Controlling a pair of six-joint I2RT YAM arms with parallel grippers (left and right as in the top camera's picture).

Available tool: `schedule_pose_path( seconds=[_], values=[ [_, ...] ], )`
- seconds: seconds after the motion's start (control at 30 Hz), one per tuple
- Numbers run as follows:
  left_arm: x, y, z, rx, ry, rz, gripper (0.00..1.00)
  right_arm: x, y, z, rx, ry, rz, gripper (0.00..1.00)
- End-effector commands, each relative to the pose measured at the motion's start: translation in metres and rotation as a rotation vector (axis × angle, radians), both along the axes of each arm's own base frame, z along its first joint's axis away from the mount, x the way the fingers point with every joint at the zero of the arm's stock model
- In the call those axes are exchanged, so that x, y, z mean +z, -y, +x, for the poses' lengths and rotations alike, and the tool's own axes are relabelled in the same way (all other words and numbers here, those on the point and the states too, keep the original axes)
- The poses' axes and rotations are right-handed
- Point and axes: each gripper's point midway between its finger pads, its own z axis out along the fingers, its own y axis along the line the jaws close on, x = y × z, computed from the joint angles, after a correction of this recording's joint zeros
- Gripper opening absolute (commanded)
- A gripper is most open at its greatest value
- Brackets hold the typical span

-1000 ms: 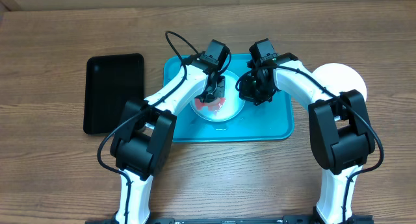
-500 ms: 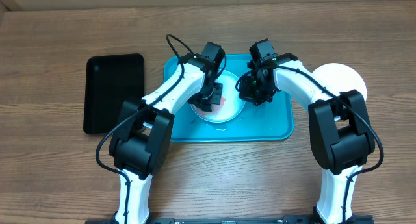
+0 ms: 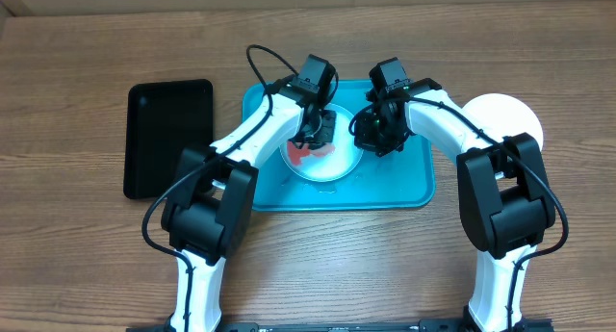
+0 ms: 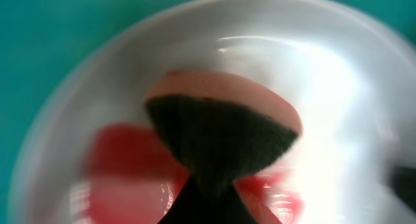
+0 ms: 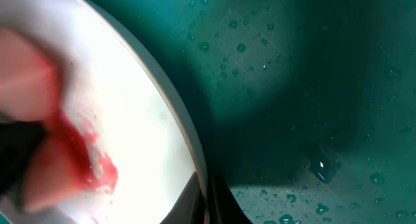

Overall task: Clean dirty plates on tray and stack at the side
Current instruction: 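Scrub the second plate with the sponge while the right gripper holds it, then lift the sponge away from the plate with the left gripper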

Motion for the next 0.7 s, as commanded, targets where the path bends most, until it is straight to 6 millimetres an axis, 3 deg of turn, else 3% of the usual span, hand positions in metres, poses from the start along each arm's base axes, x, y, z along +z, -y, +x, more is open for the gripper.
schedule_pose_path(
  seconds=[0.0, 0.2, 0.43, 0.57, 0.67],
  values=[
    [0.007, -0.056, 0.019, 0.169, 0.041, 0.200, 0.04, -0.012, 0.004, -0.013, 0.006, -0.033, -0.039, 0.04],
    [0.059, -0.072, 0.019, 0.198, -0.006, 0.242, 0.04, -0.012, 0.004, -0.013, 0.006, -0.033, -0.038, 0.04],
    [0.147, -0.082, 0.018, 0.226, 0.029, 0.206, 0.04, -0.009, 0.004, -0.012, 0.010, -0.035, -0.040, 0.04],
    [0.199, -0.102, 0.007, 0.261, 0.073, 0.186, 0.04, 0.008, 0.008, -0.007, 0.008, -0.007, -0.066, 0.04],
    [0.225, -0.121, -0.004, 0.279, 0.098, 0.180, 0.04, 0.033, 0.014, 0.000, -0.002, 0.055, -0.092, 0.04]
  ],
)
